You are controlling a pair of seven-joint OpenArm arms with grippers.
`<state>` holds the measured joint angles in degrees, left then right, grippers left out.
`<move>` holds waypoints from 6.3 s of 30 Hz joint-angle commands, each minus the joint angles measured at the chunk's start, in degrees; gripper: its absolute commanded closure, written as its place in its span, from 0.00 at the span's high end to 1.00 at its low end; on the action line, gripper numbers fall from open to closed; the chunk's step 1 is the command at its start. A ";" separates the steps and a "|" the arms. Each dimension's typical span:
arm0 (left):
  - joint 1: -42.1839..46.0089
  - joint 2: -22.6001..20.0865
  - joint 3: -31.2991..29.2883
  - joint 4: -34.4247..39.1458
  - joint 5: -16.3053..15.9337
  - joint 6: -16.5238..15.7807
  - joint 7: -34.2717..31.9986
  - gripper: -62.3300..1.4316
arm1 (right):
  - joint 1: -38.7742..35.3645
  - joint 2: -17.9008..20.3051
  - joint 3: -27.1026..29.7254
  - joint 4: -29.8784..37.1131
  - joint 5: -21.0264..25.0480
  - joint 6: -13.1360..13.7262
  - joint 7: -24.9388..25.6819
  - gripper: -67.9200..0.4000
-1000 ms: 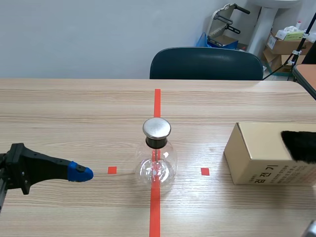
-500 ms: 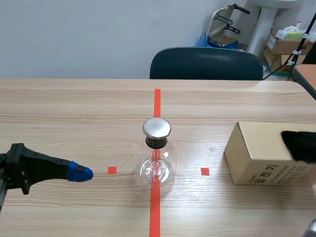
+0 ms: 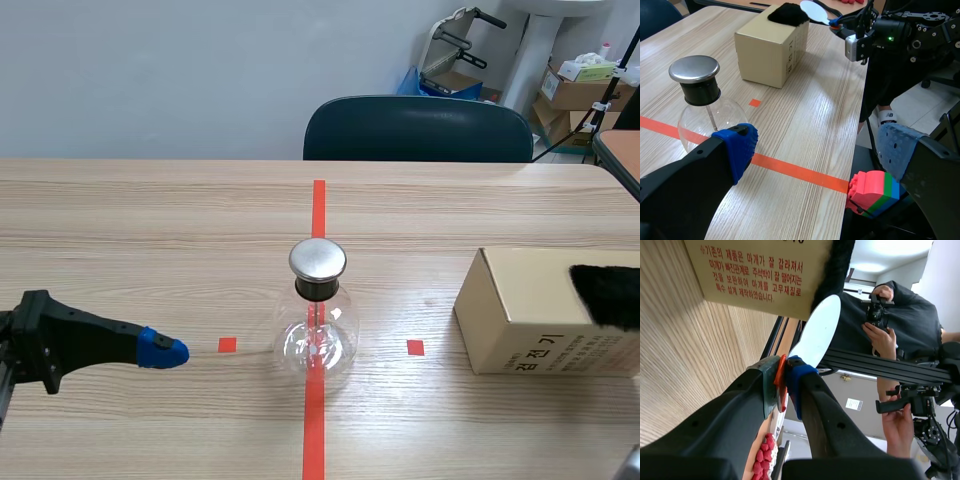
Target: Do the electroscope experiment
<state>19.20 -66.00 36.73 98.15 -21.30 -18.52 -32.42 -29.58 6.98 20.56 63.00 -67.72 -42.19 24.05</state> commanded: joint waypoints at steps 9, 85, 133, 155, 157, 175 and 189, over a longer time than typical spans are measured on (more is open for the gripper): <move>-0.17 0.42 -0.20 0.92 -0.35 -0.11 -0.76 0.83 | -0.26 0.28 0.17 0.90 -1.07 -2.67 14.34 0.03; -3.30 29.00 0.31 -10.58 24.17 15.43 16.02 0.04 | -0.74 0.13 -1.07 17.75 4.76 -1.42 9.31 0.03; -21.57 28.33 10.93 -29.97 7.13 14.38 9.64 0.04 | -1.18 0.13 -39.93 24.50 -15.98 -1.42 -25.46 0.03; -21.59 28.98 10.93 -29.97 7.37 14.99 9.97 0.04 | -1.18 0.15 -39.91 24.50 -15.98 0.50 -27.15 0.03; -21.59 28.98 10.93 -29.97 7.34 14.99 9.97 0.04 | -1.18 0.15 -39.91 24.50 -15.98 0.50 -27.15 0.03; -21.59 28.98 10.93 -29.97 7.34 14.97 9.97 0.04 | -1.18 0.15 -39.91 24.50 -15.98 0.50 -27.12 0.03; -21.59 28.98 10.93 -29.97 7.34 14.97 9.97 0.04 | -1.18 0.15 -39.91 24.50 -15.98 0.48 -27.15 0.03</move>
<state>-2.55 -37.01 47.51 67.00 -13.93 -3.46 -21.67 -30.70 6.37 -19.59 87.11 -83.66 -41.15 -2.90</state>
